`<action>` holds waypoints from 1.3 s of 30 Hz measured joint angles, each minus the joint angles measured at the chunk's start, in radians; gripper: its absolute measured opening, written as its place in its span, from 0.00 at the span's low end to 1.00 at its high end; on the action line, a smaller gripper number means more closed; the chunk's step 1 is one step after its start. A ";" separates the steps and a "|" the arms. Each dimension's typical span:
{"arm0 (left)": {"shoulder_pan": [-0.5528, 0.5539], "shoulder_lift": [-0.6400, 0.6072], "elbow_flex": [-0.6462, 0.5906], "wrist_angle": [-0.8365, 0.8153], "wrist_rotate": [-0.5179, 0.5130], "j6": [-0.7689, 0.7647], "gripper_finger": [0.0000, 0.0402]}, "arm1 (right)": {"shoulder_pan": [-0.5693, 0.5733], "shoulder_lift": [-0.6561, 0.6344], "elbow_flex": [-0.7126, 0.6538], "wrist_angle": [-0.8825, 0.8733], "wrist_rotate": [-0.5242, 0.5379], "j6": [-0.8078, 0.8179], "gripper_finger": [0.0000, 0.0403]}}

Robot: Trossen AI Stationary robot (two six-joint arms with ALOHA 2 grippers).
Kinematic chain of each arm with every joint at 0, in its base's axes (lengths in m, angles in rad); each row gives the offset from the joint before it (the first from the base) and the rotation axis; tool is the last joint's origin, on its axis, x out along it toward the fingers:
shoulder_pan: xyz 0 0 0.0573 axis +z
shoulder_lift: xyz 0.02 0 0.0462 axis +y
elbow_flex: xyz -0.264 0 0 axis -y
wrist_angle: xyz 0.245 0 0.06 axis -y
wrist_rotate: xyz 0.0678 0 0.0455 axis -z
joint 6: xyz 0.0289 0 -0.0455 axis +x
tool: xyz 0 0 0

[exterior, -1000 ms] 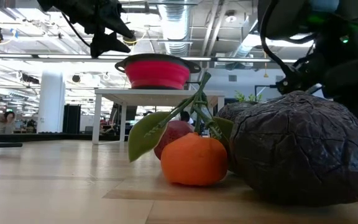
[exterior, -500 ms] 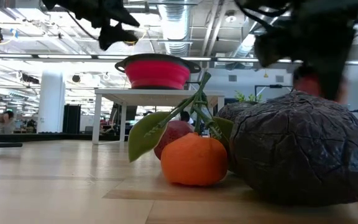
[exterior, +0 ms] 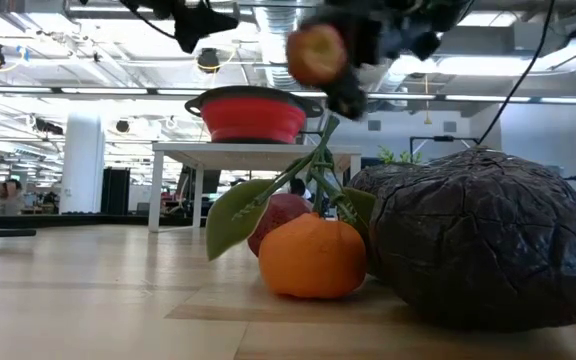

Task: Pick & Place Fruit
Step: Put the red apple into the red strainer bowl on the shelf

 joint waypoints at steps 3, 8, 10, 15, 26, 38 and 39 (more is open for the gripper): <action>0.000 0.037 0.000 0.040 -0.002 -0.158 0.73 | -0.003 0.006 0.002 0.173 0.059 -0.010 0.66; 0.000 0.113 0.000 0.098 -0.002 -0.395 0.87 | 0.023 0.007 0.037 0.151 0.274 -0.204 0.66; 0.001 0.142 0.000 0.115 -0.001 -0.447 0.90 | 0.035 0.007 0.062 0.112 0.362 -0.284 0.66; 0.013 0.203 0.001 0.183 -0.002 -0.502 0.94 | 0.063 0.007 0.116 0.004 0.556 -0.459 0.66; 0.021 0.279 0.002 0.325 -0.052 -0.376 0.92 | 0.068 0.008 0.150 -0.051 0.609 -0.581 0.66; 0.021 0.293 0.002 0.332 -0.057 -0.372 0.72 | 0.064 0.008 0.150 -0.068 0.608 -0.580 0.66; 0.021 0.293 0.002 0.332 -0.057 -0.370 0.72 | 0.062 0.008 0.150 -0.068 0.608 -0.580 0.66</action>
